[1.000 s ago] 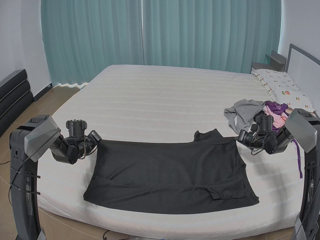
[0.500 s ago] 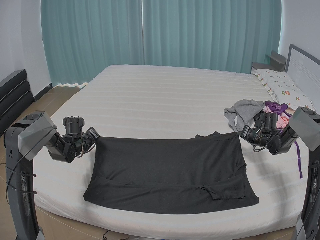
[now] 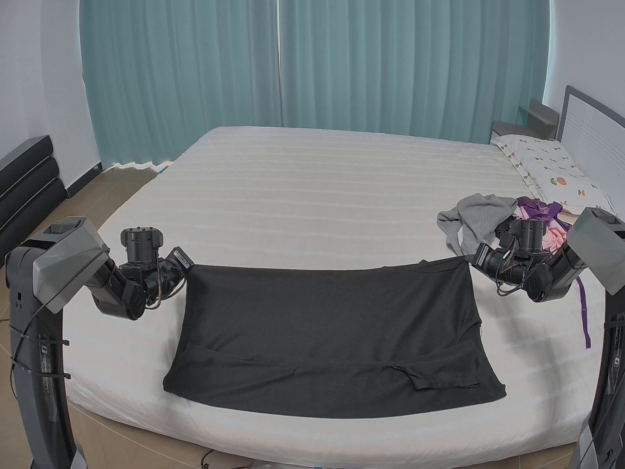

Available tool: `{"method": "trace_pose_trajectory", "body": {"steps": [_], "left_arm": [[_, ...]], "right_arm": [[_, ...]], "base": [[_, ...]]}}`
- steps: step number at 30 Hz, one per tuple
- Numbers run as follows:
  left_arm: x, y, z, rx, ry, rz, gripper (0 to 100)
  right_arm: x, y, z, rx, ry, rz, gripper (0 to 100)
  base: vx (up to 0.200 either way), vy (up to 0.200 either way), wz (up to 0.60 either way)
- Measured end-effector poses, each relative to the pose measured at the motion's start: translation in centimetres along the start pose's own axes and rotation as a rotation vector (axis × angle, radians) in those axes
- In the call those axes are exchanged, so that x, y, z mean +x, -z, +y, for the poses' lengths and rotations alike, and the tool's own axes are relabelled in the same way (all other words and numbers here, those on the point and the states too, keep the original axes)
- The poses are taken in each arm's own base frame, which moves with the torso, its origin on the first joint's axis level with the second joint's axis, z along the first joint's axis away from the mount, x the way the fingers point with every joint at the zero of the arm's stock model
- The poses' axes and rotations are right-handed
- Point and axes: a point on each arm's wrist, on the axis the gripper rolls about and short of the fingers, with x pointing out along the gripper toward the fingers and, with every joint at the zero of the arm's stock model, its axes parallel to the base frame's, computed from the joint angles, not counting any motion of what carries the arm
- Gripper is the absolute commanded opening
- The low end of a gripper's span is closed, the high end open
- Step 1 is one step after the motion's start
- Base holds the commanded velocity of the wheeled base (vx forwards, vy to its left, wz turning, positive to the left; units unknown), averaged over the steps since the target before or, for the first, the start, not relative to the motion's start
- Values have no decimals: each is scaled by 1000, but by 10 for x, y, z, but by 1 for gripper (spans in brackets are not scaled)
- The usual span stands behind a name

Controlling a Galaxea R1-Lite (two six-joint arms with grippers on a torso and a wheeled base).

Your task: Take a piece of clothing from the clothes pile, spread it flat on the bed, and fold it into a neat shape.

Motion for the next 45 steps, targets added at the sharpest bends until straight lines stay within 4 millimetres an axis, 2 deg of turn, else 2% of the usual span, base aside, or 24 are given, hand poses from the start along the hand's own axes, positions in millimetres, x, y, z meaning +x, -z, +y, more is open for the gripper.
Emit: {"method": "trace_pose_trajectory", "body": {"steps": [11,33,45], "left_arm": [[-10,5,4,-4,-24,23,0],[-52,17,11,-3,-75,80,0],[-67,31,22,7,-69,85,0]], "right_arm": [[-8,8,-3,8,6,37,0],[-47,21,0,25,10,106,0],[-66,42,-11,20,26,141,0]], "base": [[0,0,0],[0,0,0],[0,0,0]]}}
